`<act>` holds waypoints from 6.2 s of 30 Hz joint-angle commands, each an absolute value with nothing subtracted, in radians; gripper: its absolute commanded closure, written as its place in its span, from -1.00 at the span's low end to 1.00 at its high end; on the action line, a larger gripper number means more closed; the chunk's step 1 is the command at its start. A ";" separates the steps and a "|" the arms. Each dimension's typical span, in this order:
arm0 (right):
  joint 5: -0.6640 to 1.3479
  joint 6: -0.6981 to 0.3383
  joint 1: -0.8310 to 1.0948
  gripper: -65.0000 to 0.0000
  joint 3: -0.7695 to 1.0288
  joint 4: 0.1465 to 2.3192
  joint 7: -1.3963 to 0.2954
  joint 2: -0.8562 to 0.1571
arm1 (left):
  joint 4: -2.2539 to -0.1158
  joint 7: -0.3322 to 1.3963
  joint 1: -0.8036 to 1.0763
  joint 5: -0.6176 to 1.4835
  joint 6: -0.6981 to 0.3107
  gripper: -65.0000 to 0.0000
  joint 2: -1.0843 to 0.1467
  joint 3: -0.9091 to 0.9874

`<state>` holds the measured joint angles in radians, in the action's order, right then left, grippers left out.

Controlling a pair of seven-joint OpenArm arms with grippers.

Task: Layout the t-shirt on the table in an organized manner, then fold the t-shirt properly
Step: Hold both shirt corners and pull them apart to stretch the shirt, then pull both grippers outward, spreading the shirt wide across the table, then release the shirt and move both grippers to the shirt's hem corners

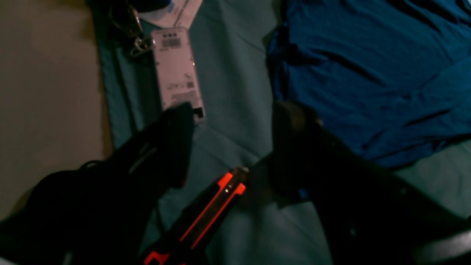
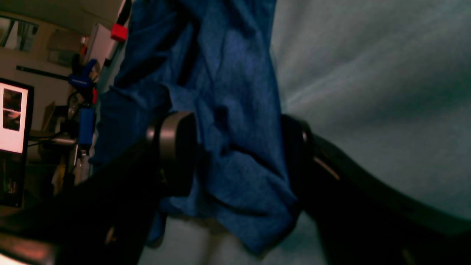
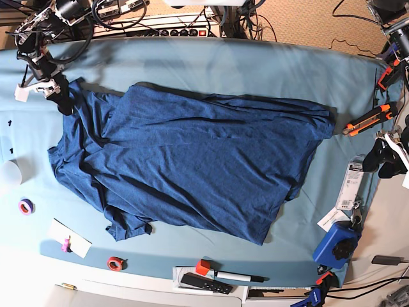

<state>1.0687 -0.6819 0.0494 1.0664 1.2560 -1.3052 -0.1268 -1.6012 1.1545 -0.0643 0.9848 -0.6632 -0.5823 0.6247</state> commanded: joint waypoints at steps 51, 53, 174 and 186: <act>1.110 -0.685 0.047 1.00 1.053 1.251 -1.396 -0.116 | -1.372 1.180 0.078 1.094 -0.467 -0.32 -0.426 0.451; 1.110 -0.685 0.047 1.00 1.053 1.251 -1.396 -0.116 | -1.372 1.178 0.056 1.083 -0.467 -0.31 -0.407 0.449; 1.127 -0.698 -0.216 0.24 0.638 1.256 -1.327 -0.316 | -1.398 0.863 -0.340 0.724 -0.424 0.11 -0.517 0.045; 1.072 -0.698 -0.266 0.24 0.537 1.256 -1.324 -0.296 | -0.534 0.738 -0.783 0.764 -0.519 0.11 -0.341 -0.023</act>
